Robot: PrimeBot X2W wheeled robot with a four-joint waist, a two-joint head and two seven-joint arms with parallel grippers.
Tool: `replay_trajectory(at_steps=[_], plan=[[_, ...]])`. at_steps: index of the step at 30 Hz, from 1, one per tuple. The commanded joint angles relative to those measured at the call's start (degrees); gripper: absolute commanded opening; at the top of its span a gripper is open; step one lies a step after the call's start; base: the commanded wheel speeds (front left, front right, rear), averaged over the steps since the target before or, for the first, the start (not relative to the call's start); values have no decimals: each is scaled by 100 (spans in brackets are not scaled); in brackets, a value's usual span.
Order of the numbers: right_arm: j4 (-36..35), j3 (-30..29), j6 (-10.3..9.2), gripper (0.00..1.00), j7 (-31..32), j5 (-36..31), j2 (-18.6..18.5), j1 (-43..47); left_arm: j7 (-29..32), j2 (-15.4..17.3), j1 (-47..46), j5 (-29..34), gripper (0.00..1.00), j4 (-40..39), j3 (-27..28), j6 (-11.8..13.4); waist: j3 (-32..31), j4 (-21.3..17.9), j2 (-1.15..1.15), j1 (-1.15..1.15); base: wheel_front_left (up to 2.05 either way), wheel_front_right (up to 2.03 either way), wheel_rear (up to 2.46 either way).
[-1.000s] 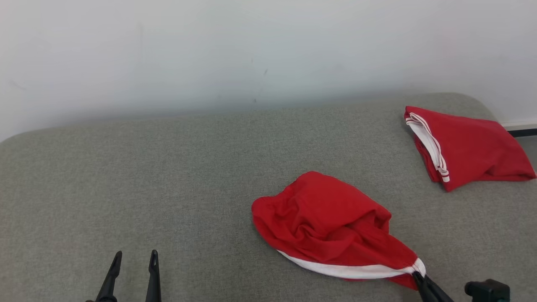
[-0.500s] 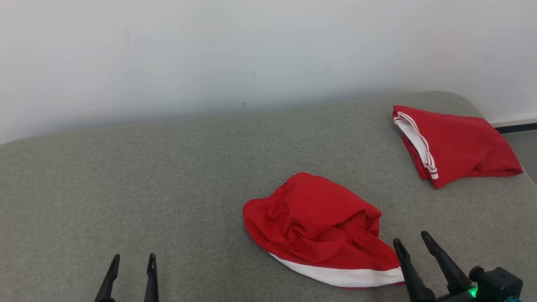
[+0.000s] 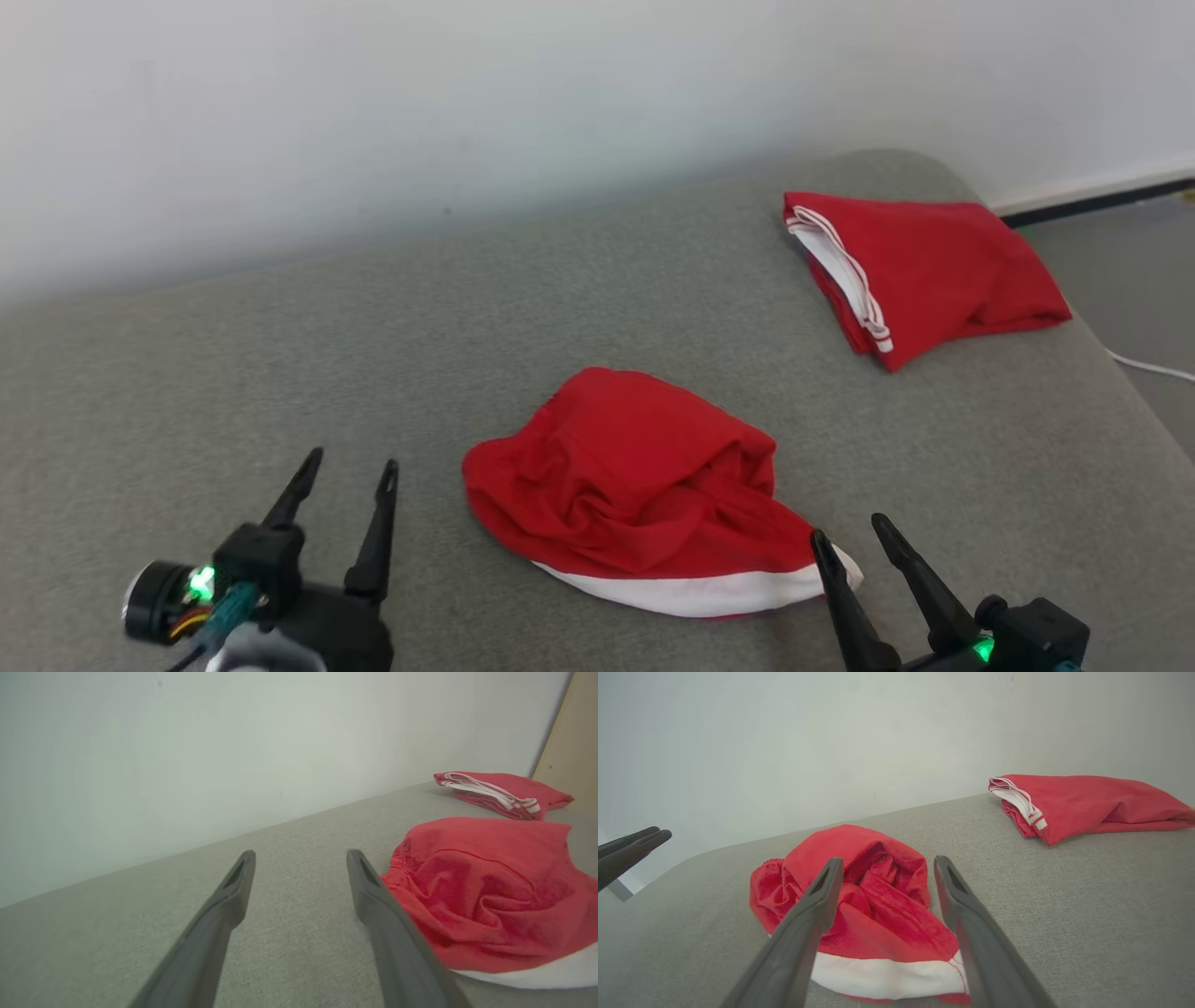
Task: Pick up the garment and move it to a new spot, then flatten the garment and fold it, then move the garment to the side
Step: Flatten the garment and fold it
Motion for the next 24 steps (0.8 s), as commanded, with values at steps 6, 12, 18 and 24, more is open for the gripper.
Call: replay_trajectory(at_steps=[6,12,18,24], plan=[[74,31,-15,100,-44,-62,126,-218,43,78,-707,-240,100,715,-543,-32,455,-566,0,0,0,0,0],[104,-2,-15,100,-52,-71,211,-326,134,306,-1284,-628,100,1651,-1337,-32,576,-801,0,0,0,0,0],[102,-92,-16,100,-51,-119,264,-301,235,343,-1617,-1096,45,2418,-1720,-33,531,-833,0,0,0,0,0],[29,-115,-16,100,-51,-156,236,-296,-35,231,-1822,-1383,0,2931,-1845,-22,399,-634,0,0,0,0,0]])
